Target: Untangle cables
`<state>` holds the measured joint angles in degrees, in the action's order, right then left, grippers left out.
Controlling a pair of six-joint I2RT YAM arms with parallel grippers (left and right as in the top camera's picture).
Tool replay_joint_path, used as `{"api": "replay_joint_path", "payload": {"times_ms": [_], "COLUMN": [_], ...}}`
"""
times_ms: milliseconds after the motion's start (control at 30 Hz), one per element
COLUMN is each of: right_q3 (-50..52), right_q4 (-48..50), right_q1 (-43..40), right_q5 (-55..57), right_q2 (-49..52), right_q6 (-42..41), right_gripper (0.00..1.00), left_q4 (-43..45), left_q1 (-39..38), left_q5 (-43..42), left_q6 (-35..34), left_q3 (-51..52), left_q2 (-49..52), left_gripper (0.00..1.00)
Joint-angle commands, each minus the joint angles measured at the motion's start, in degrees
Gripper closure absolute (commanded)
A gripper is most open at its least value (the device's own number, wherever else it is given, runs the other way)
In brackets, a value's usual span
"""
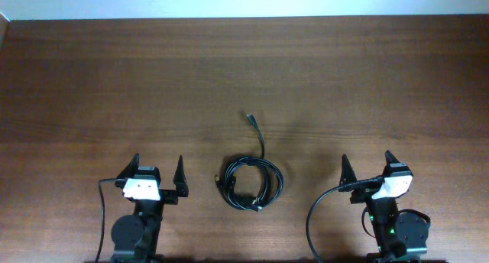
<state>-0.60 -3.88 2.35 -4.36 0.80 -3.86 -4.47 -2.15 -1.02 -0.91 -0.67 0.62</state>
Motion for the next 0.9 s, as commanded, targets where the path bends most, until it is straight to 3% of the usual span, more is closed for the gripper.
{"api": "replay_joint_path", "payload": {"times_ms": [0,100,200,267,333,433,533,567,600,667,767,867], "right_q3": [0.3,0.3,-0.5,-4.3,-9.4,-24.4,-37.9,-45.4,-50.3,-52.3,-52.2,-52.2], "right_q4": [-0.3,0.1,1.3,1.7,-4.2,-18.3,-33.7,-40.3,-44.6,-49.5,-56.4,-59.5], "right_q1": [0.2,0.2,0.2,0.2,0.2,0.2,0.2,0.2,0.2,0.3,0.3,4.0], "right_q5": [-0.3,-1.8,-9.4,-13.7,-13.7,-14.6,-20.0,-26.3,-29.9,-31.2,-31.2,-29.4], "right_q2": [-0.5,-0.5,-0.5,-0.4,-0.2,3.5,16.9,26.3,32.3,40.2,50.7,54.8], "right_q6": [0.4,-0.7,-7.0,-10.4,-10.4,-10.4,-10.4,-10.4,-10.4,-10.3,2.0,11.0], "right_gripper": [0.01,0.01,0.01,0.01,0.01,0.02,0.01,0.02,0.01,0.01,0.02,0.02], "left_q4": [-0.3,-0.3,-0.3,0.2,-3.7,-14.3,-24.2,-26.9,-29.8,-33.2,-34.4,-39.4], "left_q1": [0.3,0.3,0.3,0.3,0.3,0.3,0.3,0.3,0.3,0.3,0.3,0.3], "left_q5": [0.4,0.4,0.4,-7.1,-14.7,-14.5,-17.2,-25.4,-28.0,-28.7,-29.1,-26.1], "left_q6": [0.5,0.5,0.5,0.5,0.2,-0.2,-4.0,-4.1,-4.1,-4.0,-1.6,-0.7], "left_q3": [0.1,0.1,0.1,0.0,-3.0,-18.0,-30.3,-34.2,-35.3,-35.3,-35.3,-35.4], "left_q2": [-0.3,-0.3,-0.3,-0.3,0.9,3.9,8.4,11.7,14.1,16.1,16.8,27.9], "left_gripper": [0.01,0.01,0.01,0.01,0.01,0.01,0.01,0.01,0.01,0.01,0.01,0.01]}}
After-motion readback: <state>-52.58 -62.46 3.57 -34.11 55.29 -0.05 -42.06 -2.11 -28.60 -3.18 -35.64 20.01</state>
